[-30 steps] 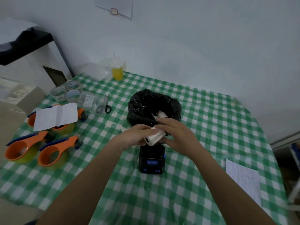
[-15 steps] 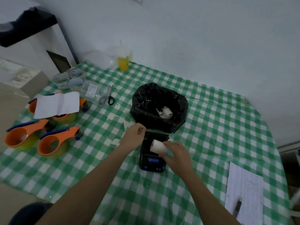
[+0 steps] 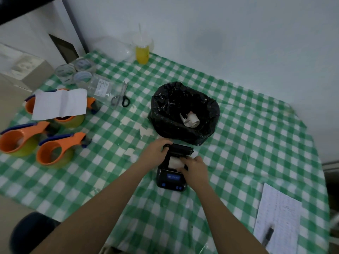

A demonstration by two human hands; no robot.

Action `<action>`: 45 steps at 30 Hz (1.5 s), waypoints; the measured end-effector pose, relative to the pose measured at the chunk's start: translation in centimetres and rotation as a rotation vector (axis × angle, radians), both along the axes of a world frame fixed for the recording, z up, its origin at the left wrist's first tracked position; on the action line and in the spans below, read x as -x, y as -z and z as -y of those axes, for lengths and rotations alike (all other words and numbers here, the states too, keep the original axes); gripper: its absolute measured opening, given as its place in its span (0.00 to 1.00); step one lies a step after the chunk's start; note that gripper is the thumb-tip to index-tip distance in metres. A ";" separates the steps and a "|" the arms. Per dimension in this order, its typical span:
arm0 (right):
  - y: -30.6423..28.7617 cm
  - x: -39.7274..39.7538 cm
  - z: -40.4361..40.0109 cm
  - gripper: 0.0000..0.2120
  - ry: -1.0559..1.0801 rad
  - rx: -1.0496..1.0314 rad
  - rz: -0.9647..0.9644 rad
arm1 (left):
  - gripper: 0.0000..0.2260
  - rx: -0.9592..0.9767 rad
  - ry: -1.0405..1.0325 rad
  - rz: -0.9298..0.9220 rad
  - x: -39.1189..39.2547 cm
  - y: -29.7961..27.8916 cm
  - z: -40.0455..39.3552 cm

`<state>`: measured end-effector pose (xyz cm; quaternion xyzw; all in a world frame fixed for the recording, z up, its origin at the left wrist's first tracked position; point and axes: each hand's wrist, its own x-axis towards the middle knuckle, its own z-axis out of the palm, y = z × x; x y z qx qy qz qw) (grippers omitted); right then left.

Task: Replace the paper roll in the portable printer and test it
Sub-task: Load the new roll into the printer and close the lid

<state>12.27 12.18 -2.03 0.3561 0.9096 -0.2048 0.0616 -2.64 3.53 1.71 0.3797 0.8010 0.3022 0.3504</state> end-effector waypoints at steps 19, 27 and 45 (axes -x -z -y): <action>1.7 -1.0 1.1 0.03 -0.016 -0.192 -0.188 | 0.16 -0.001 0.000 -0.008 -0.5 0.7 0.1; 1.8 -1.7 1.4 0.04 -0.035 -0.192 -0.245 | 0.17 0.007 0.027 -0.052 -0.8 0.7 0.5; 1.1 -2.5 2.9 0.05 -0.057 -0.157 -0.270 | 0.20 0.042 0.243 -0.266 -2.5 2.1 4.5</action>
